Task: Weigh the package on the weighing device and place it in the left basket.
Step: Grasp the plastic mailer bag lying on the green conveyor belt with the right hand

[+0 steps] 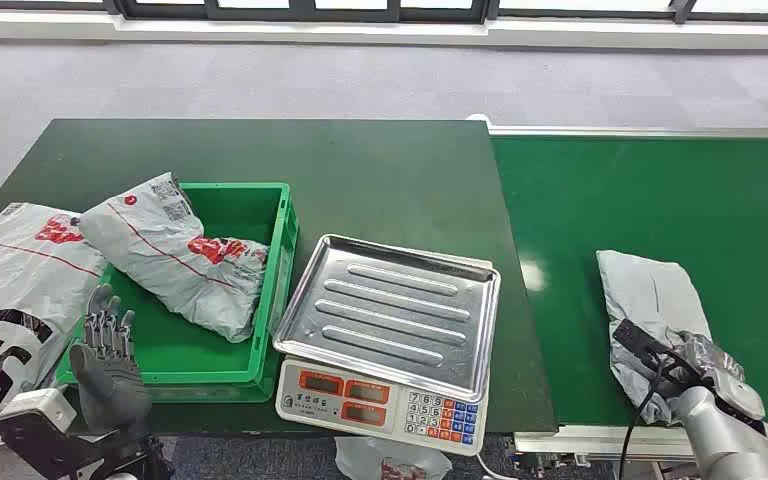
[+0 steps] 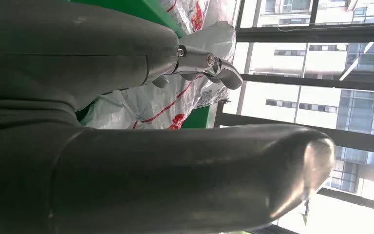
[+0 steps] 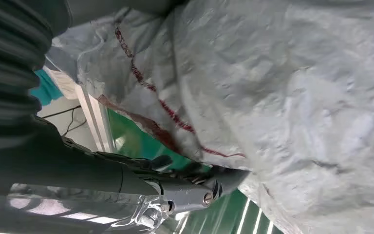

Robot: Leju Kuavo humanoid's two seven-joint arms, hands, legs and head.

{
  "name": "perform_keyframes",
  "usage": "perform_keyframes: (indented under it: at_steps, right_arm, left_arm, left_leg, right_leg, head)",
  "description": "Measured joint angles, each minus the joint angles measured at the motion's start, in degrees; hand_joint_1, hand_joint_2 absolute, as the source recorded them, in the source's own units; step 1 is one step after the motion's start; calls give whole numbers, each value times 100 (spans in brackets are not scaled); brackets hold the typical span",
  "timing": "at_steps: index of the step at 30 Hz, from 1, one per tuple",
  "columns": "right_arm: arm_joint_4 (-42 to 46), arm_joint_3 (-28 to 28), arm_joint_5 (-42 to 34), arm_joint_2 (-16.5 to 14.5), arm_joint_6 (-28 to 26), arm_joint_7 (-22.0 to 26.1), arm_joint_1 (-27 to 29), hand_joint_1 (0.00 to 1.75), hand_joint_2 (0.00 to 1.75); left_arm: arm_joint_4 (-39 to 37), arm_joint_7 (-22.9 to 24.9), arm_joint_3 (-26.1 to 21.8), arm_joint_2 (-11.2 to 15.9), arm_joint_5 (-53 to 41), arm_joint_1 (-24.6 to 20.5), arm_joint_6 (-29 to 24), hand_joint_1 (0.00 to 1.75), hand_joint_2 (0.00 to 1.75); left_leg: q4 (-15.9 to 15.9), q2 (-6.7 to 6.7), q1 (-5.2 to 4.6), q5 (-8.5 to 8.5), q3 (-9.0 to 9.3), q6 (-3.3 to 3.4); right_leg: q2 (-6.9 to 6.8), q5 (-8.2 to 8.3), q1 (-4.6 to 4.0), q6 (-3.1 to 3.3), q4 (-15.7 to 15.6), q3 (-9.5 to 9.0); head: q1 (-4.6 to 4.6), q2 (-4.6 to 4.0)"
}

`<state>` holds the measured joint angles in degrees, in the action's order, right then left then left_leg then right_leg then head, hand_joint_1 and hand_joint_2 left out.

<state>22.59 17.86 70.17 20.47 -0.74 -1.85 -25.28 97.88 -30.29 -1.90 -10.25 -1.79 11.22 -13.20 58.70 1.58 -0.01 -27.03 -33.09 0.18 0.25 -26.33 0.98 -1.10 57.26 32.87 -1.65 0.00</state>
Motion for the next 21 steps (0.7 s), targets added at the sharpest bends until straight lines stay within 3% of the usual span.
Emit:
perform_keyframes:
  at_steps: [9,17,21]
  right_arm:
    - [130,-69,45,-111,-279,155,96,175,175]
    - [462,-321,225,-423,-867,73,277,175,175]
    - [577,-388,237,-531,-905,44,324,175,175]
  left_arm:
    - [46,-9,-2,-5,42,42,1,0,0]
    - [179,-10,-21,-45,44,117,1,0,0]
    - [229,-12,-23,-56,46,159,1,0,0]
  left_leg:
    - [-3,1,1,0,-5,-1]
    - [-6,-2,8,-2,-19,-5]
    - [-6,-3,8,-1,-23,-6]
  right_leg:
    - [0,0,-2,0,3,9]
    - [1,-4,-8,5,8,29]
    - [1,-4,-8,5,10,34]
  head:
    - [1,0]
    - [1,0]
    - [1,0]
